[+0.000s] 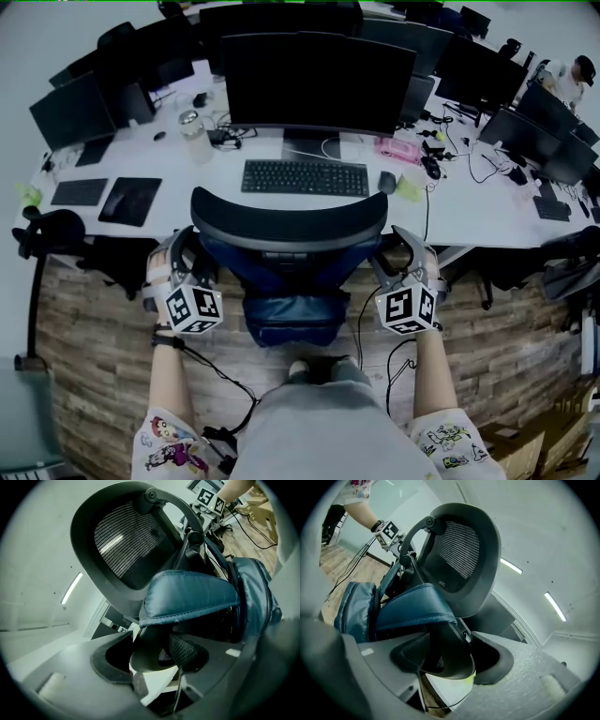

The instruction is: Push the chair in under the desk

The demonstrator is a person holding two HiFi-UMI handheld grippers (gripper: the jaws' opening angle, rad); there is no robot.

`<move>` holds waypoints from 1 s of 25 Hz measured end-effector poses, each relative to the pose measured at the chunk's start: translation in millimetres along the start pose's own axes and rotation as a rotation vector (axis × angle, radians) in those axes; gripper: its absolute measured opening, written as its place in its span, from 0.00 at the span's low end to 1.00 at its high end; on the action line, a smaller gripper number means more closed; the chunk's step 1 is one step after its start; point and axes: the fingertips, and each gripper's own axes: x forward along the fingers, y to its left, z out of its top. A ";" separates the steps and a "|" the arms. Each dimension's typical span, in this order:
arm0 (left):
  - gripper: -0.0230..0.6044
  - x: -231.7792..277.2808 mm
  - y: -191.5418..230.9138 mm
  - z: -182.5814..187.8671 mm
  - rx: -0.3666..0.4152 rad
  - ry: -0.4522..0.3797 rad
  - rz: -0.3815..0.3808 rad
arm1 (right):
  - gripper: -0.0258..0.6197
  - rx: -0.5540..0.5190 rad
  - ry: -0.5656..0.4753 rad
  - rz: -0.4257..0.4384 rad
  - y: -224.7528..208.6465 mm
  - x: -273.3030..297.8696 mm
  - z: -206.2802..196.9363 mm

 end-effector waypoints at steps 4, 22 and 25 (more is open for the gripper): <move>0.42 5.3 3.3 -3.0 0.004 0.003 0.000 | 0.46 0.000 -0.001 -0.005 1.8 0.9 3.2; 0.43 9.1 4.0 -6.0 0.008 -0.010 0.006 | 0.47 0.024 0.007 0.011 5.4 1.8 8.0; 0.48 9.1 0.7 -7.5 0.021 0.000 -0.010 | 0.47 0.039 0.008 0.023 6.2 1.3 8.1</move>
